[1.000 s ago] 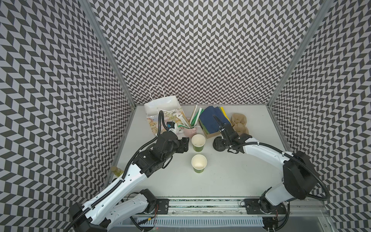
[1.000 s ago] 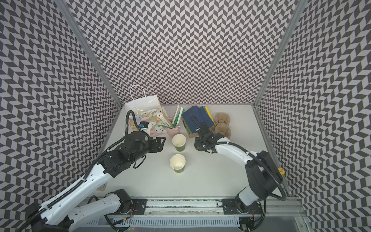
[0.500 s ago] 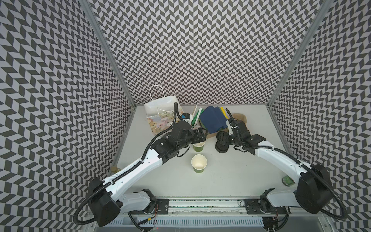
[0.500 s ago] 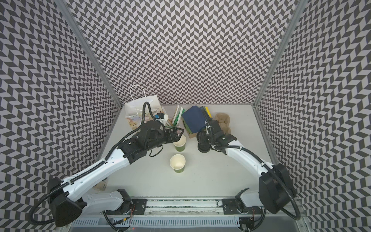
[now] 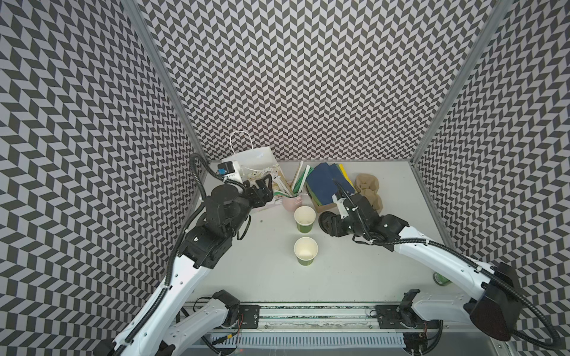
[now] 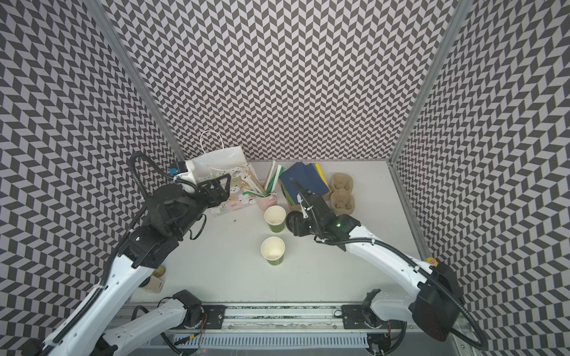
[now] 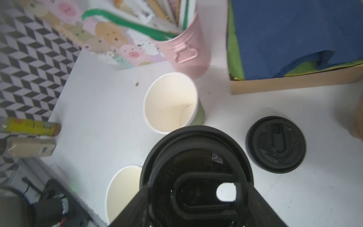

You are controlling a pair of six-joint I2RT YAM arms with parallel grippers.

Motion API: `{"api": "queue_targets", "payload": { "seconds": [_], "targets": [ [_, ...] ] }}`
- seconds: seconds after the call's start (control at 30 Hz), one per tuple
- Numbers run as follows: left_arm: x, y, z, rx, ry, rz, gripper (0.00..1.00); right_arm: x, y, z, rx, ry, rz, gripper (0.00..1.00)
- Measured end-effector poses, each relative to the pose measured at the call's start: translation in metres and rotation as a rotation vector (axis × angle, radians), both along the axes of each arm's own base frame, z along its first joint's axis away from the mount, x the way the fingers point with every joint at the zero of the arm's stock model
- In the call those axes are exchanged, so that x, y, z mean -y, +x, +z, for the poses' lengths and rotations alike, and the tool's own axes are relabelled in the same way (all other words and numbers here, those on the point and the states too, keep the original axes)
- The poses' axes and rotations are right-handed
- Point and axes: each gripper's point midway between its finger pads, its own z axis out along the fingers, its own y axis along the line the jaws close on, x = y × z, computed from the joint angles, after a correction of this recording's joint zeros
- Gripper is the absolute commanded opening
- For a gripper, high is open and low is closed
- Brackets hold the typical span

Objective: Pack a coffee takeout order
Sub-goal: Close the lid on the coffee cup.

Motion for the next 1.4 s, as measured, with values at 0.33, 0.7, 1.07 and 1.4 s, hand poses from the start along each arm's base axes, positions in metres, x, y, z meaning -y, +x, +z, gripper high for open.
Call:
{"api": "queue_targets", "payload": {
  "seconds": [0.33,0.7,1.07,1.4],
  "targets": [
    [-0.046,-0.018,-0.066,-0.057,0.123,0.179,0.86,-0.058,-0.066,0.005,-0.001,-0.059,0.166,0.57],
    [-0.052,-0.016,-0.089,-0.093,0.148,0.208,0.86,-0.074,-0.072,-0.027,-0.035,-0.189,0.186,0.57],
    [-0.059,-0.016,-0.091,-0.092,0.145,0.232,0.86,-0.082,-0.066,-0.039,-0.032,-0.272,0.187,0.56],
    [-0.061,-0.016,-0.092,-0.093,0.144,0.235,0.87,-0.084,-0.064,-0.048,-0.029,-0.309,0.190,0.57]
  ]
}}
